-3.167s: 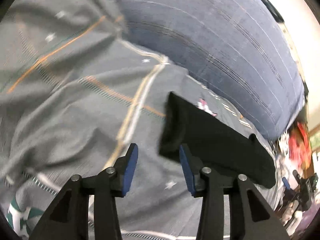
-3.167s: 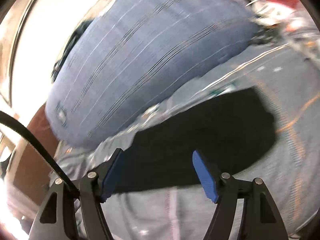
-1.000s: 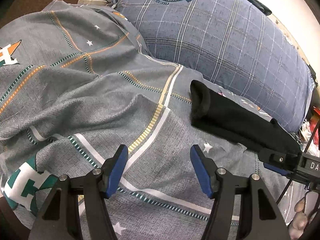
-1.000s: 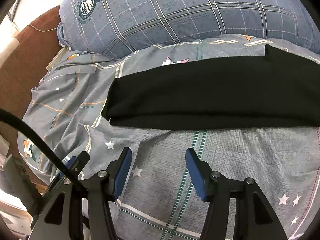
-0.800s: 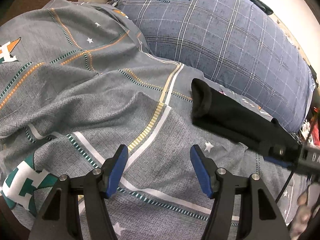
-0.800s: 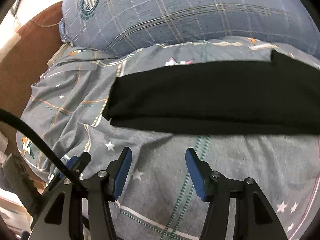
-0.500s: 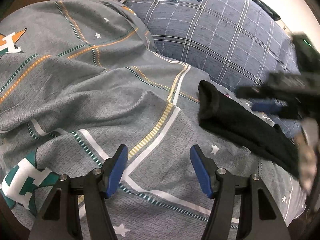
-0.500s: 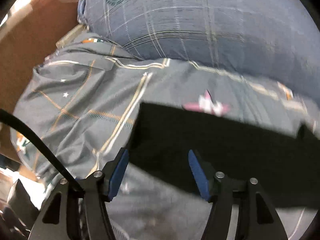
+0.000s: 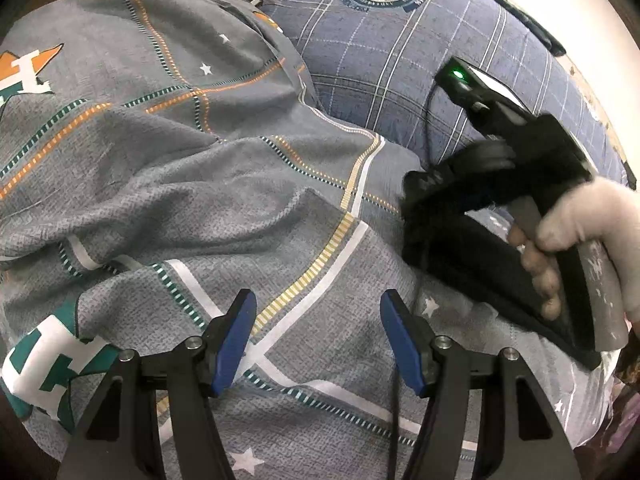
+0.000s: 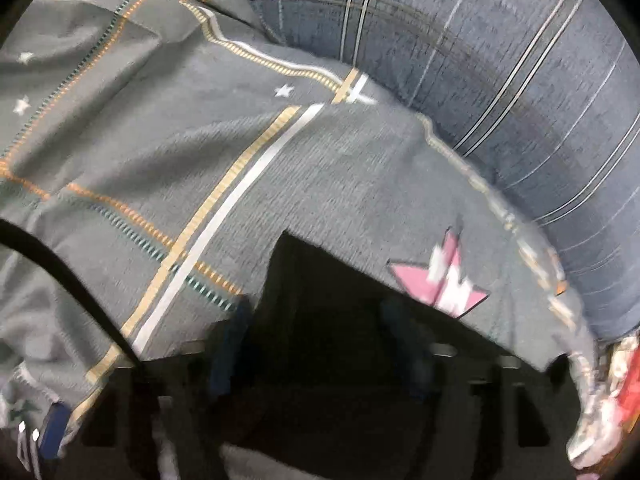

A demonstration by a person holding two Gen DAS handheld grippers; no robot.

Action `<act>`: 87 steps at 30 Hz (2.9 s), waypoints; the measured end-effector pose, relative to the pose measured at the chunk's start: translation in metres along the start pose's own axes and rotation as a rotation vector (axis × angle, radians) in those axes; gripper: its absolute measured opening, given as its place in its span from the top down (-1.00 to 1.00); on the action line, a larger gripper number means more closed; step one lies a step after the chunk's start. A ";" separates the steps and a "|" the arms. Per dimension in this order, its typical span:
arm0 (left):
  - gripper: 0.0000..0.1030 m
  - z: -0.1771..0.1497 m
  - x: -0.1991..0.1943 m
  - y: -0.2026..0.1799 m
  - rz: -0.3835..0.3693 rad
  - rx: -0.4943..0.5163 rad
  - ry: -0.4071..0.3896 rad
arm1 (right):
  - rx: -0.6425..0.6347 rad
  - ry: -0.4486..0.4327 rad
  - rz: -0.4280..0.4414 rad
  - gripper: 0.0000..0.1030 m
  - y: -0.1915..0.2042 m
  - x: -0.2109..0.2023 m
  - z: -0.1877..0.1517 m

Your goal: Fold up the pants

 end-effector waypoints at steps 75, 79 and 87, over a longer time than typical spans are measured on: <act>-0.27 -0.022 0.029 -0.263 -0.072 0.478 0.244 | 0.814 -0.534 0.512 -0.16 -0.296 -0.087 -0.212; -0.38 -0.029 -0.008 -0.285 -0.042 0.567 0.143 | 0.821 -0.616 0.381 -0.33 -0.314 -0.102 -0.251; -0.43 -0.044 -0.037 -0.322 0.006 0.716 0.065 | 0.923 -0.627 0.380 -0.34 -0.335 -0.093 -0.317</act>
Point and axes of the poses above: each gripper's, at about its wrist camera, not at the fingertips, and x roughly the way its jaws point, y to its left, z to its top, the point moved 10 cm from there along x, roughly the way its jaws point, and after that the axes turned 2 degrees about x, right-handed, at the moved point
